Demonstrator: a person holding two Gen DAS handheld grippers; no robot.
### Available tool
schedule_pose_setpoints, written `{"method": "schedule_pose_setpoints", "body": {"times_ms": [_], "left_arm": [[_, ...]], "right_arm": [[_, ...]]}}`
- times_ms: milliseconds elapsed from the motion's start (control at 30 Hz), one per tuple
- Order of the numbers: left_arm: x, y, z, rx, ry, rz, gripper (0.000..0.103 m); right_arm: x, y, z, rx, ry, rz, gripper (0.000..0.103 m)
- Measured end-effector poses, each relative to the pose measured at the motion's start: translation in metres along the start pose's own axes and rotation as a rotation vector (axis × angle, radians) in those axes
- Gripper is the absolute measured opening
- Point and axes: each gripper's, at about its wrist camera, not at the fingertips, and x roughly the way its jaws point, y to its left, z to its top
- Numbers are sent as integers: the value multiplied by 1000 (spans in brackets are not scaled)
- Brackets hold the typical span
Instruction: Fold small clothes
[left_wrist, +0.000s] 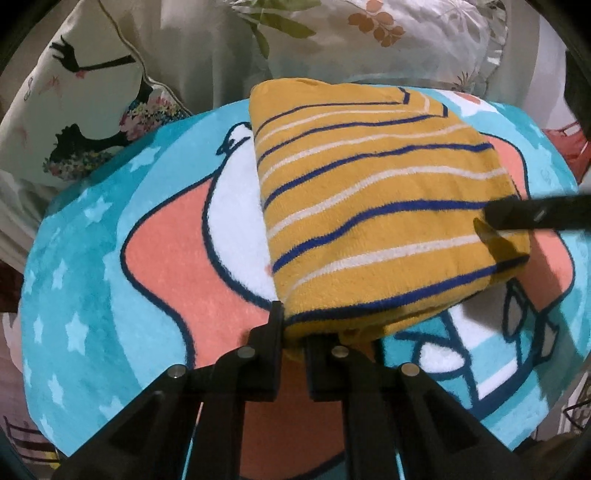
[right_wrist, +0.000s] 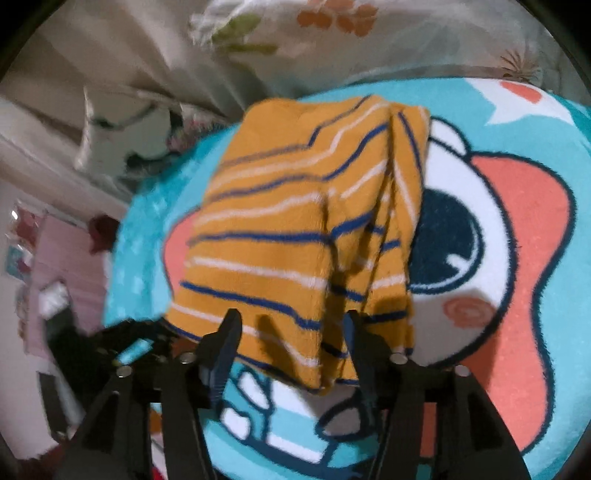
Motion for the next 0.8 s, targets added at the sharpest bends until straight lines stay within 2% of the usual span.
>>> {"method": "schedule_pose_setpoints", "body": {"times_ms": [67,100,133,167,200,300,367,433,500,633,700,800], "left_arm": [[-2,-1,0,-5,3,-6,10],[-2,-1,0,-6,3,-8,9],[-3,-1,0,-9,3,-11,9],[-5,-1,1,-11,4,-13,9],[-7,-2,2,-12,4,-15,9],[-18,-10,3,-24,1,-37,9],[-24,-18,2,-16,-5,-52,9],[-26,-31,-1,9,-4,-55,9],[-17,-41,-3,35,20,-40,9],[-4,-48,-5,72,47,17,11],[-10,-41,-6,71,55,-16,16],[-22,-15,-12,15,77,-102,21]], "right_arm": [[10,0,0,-8,-3,-26,63],[14,-2,1,-1,-9,-12,57],[16,-6,2,18,-12,20,46],[18,-11,3,53,5,91,13],[18,-15,4,81,17,140,8],[-6,-26,1,124,-31,209,6],[-27,-36,-6,142,-66,220,5],[-47,-49,-18,156,-94,188,5],[-51,-61,-28,174,-86,145,5],[-25,-63,-36,179,-29,82,5],[-18,-55,-33,158,-20,62,6],[-21,-46,-28,105,-31,10,8]]}}
